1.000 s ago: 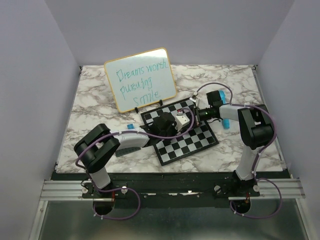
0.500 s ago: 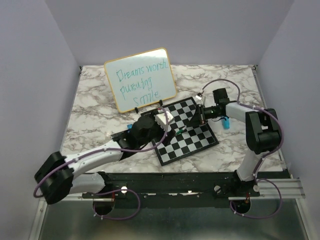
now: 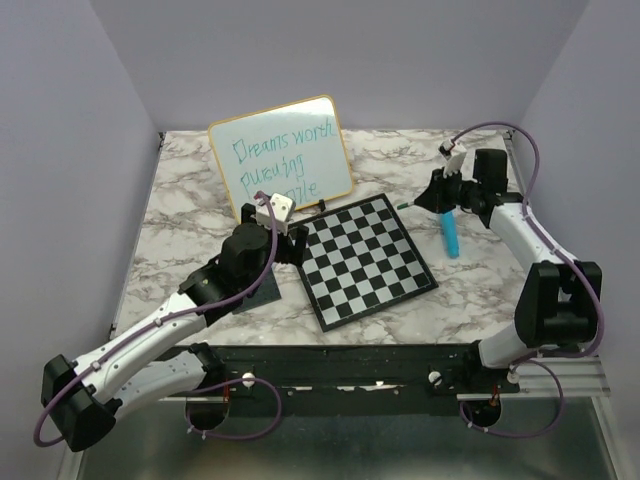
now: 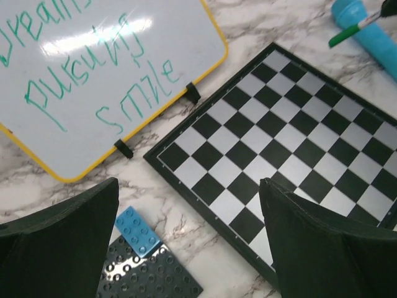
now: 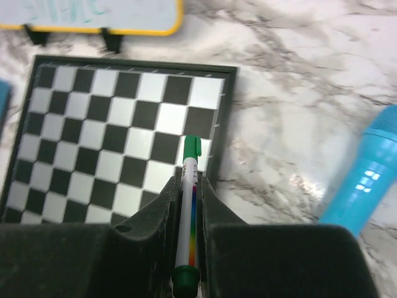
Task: Write a sentence on the whiteboard
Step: Put down the whiteboard marker at the center of the board, then reset both arms
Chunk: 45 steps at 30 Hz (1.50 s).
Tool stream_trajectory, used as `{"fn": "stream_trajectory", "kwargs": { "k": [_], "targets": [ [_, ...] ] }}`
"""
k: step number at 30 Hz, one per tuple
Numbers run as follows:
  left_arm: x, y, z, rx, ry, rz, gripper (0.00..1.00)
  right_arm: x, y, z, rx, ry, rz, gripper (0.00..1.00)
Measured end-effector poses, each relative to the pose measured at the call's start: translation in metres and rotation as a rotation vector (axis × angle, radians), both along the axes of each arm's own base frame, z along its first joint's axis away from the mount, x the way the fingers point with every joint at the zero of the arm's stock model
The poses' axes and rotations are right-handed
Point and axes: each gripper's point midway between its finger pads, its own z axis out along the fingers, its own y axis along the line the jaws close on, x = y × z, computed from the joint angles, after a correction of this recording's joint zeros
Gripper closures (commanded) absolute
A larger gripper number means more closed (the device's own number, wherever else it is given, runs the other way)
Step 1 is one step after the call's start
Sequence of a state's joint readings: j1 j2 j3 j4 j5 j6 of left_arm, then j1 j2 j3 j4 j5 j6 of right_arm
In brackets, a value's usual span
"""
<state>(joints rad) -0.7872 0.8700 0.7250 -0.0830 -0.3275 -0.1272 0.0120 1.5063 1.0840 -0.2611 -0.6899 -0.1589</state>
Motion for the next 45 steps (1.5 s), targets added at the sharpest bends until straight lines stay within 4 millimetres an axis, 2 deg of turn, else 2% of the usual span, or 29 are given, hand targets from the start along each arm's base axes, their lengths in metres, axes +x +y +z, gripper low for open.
{"fn": "stream_trajectory", "kwargs": {
  "k": [3,5,7,10,12,15,20,23,25,28,30,32,35,38,41,45],
  "targets": [
    [0.0,0.009,-0.022,0.057,0.077,0.047,0.01,0.025,-0.015,-0.014,-0.053,0.019,-0.115,0.88],
    [-0.003,0.015,-0.028,0.062,0.096,0.072,0.01,0.039,-0.023,-0.027,-0.076,0.041,-0.173,0.84],
    [-0.006,0.022,-0.033,0.045,0.102,0.097,0.01,0.046,-0.029,-0.042,-0.095,0.078,-0.214,0.74],
    [-0.013,0.03,-0.042,0.01,0.109,0.126,0.01,0.047,-0.035,-0.06,-0.117,0.124,-0.25,0.61],
    [-0.016,0.034,-0.049,-0.008,0.117,0.14,0.01,0.048,-0.038,-0.063,-0.129,0.132,-0.266,0.5],
    [-0.019,0.036,-0.056,-0.023,0.131,0.149,0.01,0.048,-0.041,-0.064,-0.135,0.133,-0.275,0.41],
    [-0.021,0.037,-0.048,-0.069,0.121,0.153,0.01,0.042,-0.051,-0.061,-0.159,0.134,-0.274,0.35],
    [-0.023,0.038,-0.04,-0.093,0.11,0.153,0.01,0.034,-0.056,-0.042,-0.181,0.086,-0.259,0.31],
    [-0.023,0.04,-0.032,-0.111,0.102,0.156,0.01,0.026,-0.058,-0.017,-0.198,0.02,-0.236,0.28],
    [-0.017,0.049,-0.015,-0.163,0.088,0.173,0.01,0.013,-0.057,0.03,-0.214,-0.115,-0.212,0.18],
    [-0.009,0.061,-0.003,-0.206,0.081,0.206,0.01,-0.001,-0.058,0.055,-0.216,-0.189,-0.212,0.13],
    [0.003,0.079,0.007,-0.255,0.081,0.246,0.01,-0.015,-0.059,0.079,-0.204,-0.254,-0.229,0.01],
    [0.016,0.104,0.02,-0.288,0.081,0.313,0.01,-0.035,-0.064,0.111,-0.171,-0.333,-0.276,0.0],
    [0.019,0.112,0.032,-0.27,0.077,0.328,0.01,-0.053,-0.069,0.133,-0.124,-0.379,-0.354,0.0],
    [0.015,0.117,0.04,-0.232,0.062,0.328,0.01,-0.062,-0.078,0.154,-0.063,-0.403,-0.47,0.0],
    [0.007,0.124,0.038,-0.19,0.053,0.34,0.01,-0.065,-0.088,0.164,-0.029,-0.411,-0.568,0.0]
  ]
}}
